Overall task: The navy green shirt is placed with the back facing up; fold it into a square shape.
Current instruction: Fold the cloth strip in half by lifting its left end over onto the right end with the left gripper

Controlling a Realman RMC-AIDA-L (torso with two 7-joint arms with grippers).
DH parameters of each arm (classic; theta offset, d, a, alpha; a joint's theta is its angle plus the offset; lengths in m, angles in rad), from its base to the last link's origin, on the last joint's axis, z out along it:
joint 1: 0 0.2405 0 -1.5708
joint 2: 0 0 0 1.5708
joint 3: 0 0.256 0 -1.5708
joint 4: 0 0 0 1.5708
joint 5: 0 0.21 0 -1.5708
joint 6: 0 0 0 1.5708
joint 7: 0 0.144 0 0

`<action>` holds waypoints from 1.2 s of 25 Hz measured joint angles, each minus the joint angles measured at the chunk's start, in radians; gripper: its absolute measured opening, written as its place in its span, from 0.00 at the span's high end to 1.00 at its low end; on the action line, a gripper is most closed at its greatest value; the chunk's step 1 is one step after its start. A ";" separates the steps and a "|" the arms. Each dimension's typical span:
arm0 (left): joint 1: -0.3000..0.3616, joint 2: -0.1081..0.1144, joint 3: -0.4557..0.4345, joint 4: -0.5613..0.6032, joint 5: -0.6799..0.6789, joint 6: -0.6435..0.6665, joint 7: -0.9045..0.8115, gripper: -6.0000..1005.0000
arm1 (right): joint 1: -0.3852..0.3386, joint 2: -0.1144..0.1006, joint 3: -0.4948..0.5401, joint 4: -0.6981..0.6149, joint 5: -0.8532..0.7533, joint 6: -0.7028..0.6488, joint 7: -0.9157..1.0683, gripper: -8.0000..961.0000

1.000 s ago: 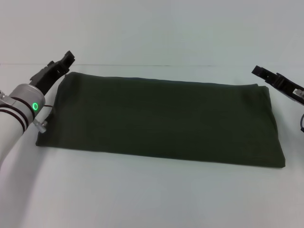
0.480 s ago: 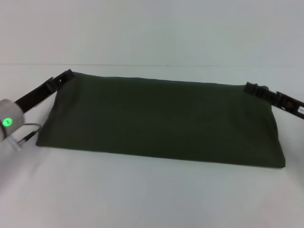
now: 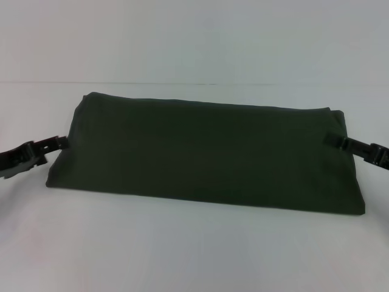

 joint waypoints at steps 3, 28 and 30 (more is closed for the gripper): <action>0.000 0.001 -0.031 0.001 0.037 -0.011 -0.002 0.23 | -0.007 0.000 -0.007 0.000 -0.007 0.002 0.003 0.26; -0.024 -0.021 -0.024 -0.015 0.124 -0.053 -0.001 0.12 | -0.010 0.006 -0.043 -0.001 -0.009 0.010 0.005 0.18; -0.028 -0.023 -0.023 -0.021 0.125 -0.053 -0.001 0.12 | -0.011 0.006 -0.043 0.000 -0.009 0.010 0.005 0.18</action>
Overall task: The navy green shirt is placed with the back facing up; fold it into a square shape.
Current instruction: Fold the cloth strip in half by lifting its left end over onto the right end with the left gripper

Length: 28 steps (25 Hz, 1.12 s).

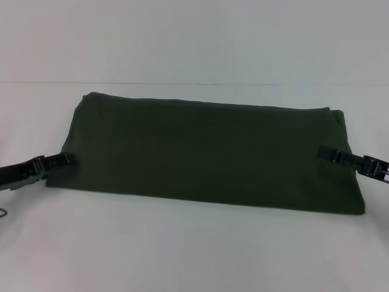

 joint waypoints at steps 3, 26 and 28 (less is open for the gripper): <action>-0.003 0.000 0.000 -0.006 0.000 0.001 0.000 0.12 | -0.001 0.000 0.000 0.000 0.000 -0.002 0.000 0.18; -0.013 -0.007 0.021 0.008 0.053 0.005 -0.032 0.28 | -0.003 -0.001 -0.002 0.000 0.000 -0.017 0.000 0.18; -0.015 -0.007 0.021 0.008 0.053 0.006 -0.032 0.36 | -0.003 -0.002 -0.002 0.000 0.000 -0.017 0.000 0.18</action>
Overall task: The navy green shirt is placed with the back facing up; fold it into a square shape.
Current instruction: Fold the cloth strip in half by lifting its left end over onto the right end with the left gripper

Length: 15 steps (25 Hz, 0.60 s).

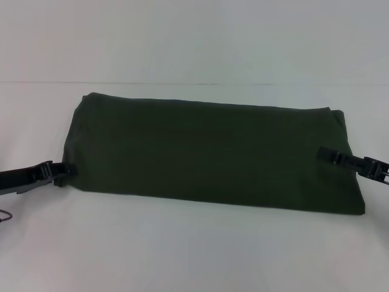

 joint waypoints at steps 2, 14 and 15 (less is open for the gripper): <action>-0.001 0.000 0.000 -0.001 0.000 0.000 0.000 0.43 | 0.000 -0.001 0.000 0.000 0.000 0.000 0.000 0.18; -0.006 0.002 0.003 -0.003 0.001 0.007 -0.002 0.92 | 0.005 -0.015 -0.039 -0.038 -0.022 0.001 0.040 0.18; -0.006 0.002 0.003 -0.003 0.001 0.008 -0.003 0.95 | 0.004 -0.015 -0.039 -0.066 -0.038 0.000 0.068 0.18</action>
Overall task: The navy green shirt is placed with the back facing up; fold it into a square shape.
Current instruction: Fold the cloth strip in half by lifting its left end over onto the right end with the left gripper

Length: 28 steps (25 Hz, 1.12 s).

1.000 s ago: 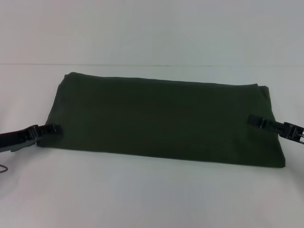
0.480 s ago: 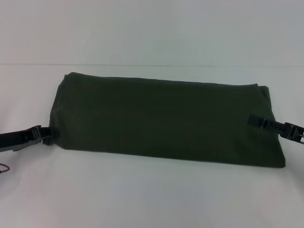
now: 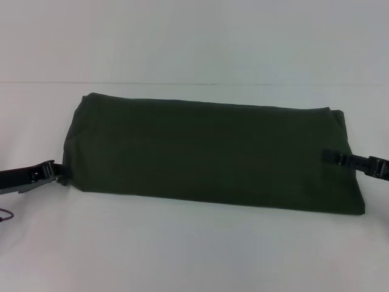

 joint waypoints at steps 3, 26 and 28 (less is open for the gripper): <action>0.000 0.000 0.000 0.001 0.000 0.000 0.000 0.98 | -0.001 -0.002 0.000 -0.100 -0.062 -0.002 0.126 0.19; -0.007 0.002 -0.001 0.004 0.000 0.009 0.002 0.98 | 0.255 -0.061 -0.141 -0.255 -0.687 -0.045 0.796 0.20; -0.008 0.002 -0.001 0.004 0.000 0.010 0.002 0.98 | 0.253 -0.060 -0.144 -0.246 -0.688 -0.038 0.796 0.20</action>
